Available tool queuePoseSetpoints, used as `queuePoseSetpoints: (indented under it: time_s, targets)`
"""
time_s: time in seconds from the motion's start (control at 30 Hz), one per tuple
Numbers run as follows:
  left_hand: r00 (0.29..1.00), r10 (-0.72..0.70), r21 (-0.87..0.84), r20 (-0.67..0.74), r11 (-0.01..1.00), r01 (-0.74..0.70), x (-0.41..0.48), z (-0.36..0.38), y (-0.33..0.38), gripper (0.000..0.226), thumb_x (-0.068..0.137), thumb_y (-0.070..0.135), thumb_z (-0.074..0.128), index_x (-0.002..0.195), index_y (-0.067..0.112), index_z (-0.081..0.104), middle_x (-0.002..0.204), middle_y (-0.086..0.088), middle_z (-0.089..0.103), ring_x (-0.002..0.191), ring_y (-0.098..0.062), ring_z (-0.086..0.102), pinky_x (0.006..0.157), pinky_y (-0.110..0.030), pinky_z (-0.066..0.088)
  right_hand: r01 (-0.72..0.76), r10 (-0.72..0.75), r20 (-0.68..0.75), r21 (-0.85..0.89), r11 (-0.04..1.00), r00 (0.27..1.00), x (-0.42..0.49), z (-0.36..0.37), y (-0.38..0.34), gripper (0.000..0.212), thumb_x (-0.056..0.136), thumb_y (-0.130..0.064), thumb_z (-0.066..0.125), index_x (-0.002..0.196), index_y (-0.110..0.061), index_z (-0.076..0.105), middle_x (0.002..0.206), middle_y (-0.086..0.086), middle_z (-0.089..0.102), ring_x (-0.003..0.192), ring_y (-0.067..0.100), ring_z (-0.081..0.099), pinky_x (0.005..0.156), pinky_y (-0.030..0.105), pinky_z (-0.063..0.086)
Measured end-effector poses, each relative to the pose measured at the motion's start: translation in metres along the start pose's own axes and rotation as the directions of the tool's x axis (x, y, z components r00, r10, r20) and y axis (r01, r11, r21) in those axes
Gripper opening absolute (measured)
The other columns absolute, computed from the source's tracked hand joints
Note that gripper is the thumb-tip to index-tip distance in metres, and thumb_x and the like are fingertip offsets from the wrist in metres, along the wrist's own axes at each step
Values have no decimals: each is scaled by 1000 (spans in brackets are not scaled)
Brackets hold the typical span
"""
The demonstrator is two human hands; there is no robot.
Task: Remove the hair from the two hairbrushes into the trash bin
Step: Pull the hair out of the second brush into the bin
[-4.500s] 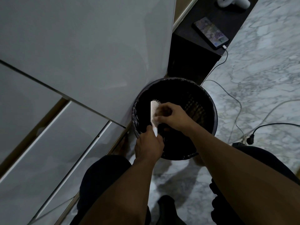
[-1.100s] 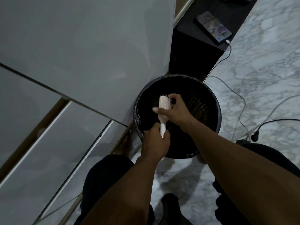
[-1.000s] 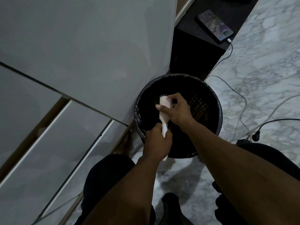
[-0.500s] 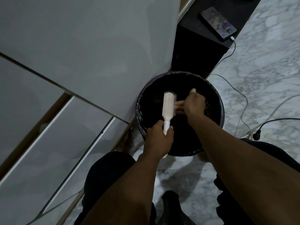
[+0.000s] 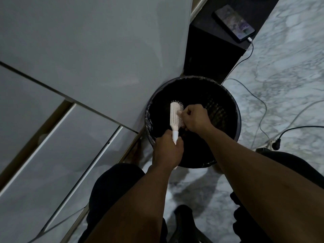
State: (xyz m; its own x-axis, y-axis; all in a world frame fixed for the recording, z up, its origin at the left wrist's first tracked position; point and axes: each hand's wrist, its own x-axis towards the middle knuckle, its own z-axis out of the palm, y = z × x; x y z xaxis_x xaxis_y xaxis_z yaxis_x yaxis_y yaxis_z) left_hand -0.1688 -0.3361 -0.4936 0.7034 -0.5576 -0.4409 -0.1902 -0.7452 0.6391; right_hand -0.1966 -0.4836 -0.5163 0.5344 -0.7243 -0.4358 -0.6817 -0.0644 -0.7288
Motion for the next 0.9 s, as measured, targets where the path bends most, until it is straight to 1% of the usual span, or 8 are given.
queuePoseSetpoints:
  time_s: [0.13,0.27,0.33,0.43,0.53,0.63,0.77,0.9]
  targets:
    - [1000,5,-17,-14,1000,-6,1,0,2,16,94,32,58,91,17,61,75,1,66,68,-17,63,59,-31,46,-39,43,-53,82,996,998,0,0,3,39,99,-30,58,64,-12,55,69,18,73,51,27,70,53,36,60]
    - [1000,-13,-41,-3,999,13,-1,0,3,17,95,29,57,90,13,62,75,0,66,65,-12,61,57,-28,42,-185,225,-112,289,939,968,3,-4,1,42,105,-37,40,78,-10,58,64,14,69,49,24,63,51,34,54]
    - [1000,-22,-29,-5,999,22,-1,0,2,18,95,30,57,90,12,61,77,-2,66,65,-14,61,57,-27,39,-171,209,-109,288,942,972,5,-10,-2,41,101,-42,49,82,-9,60,66,9,68,53,19,61,54,31,50]
    - [999,-45,-9,-22,999,45,1,-1,3,19,94,29,57,93,11,62,82,-5,67,73,-21,62,62,-29,40,-60,25,123,289,956,992,0,-11,-9,29,88,-33,75,95,-8,63,77,8,62,66,17,58,55,30,50]
    - [998,-64,-27,-30,998,63,1,0,2,19,93,27,56,92,9,61,83,-8,67,76,-25,63,63,-30,42,-95,27,272,243,965,962,-3,-2,-9,44,74,-24,88,108,-9,65,92,19,68,76,27,69,65,41,62]
    - [999,-42,-16,-17,999,41,0,1,1,19,93,29,56,90,10,60,80,-7,66,72,-23,63,60,-30,41,-131,81,206,244,961,975,2,-3,-5,43,68,-24,92,98,-5,68,92,23,74,74,33,76,67,47,65]
    - [1000,-17,11,-12,1000,17,1,2,3,21,94,31,56,92,11,61,80,-5,66,68,-18,61,56,-28,40,19,-28,87,107,994,996,6,-2,1,33,74,-26,89,91,-4,73,82,14,75,49,5,67,51,22,58]
    - [1000,-2,-5,-3,1000,2,1,2,4,20,95,30,57,88,11,61,75,-1,64,59,-6,55,47,-21,32,56,-54,-30,60,997,998,3,2,6,26,82,-28,82,75,-5,72,76,7,75,57,14,69,60,32,61]
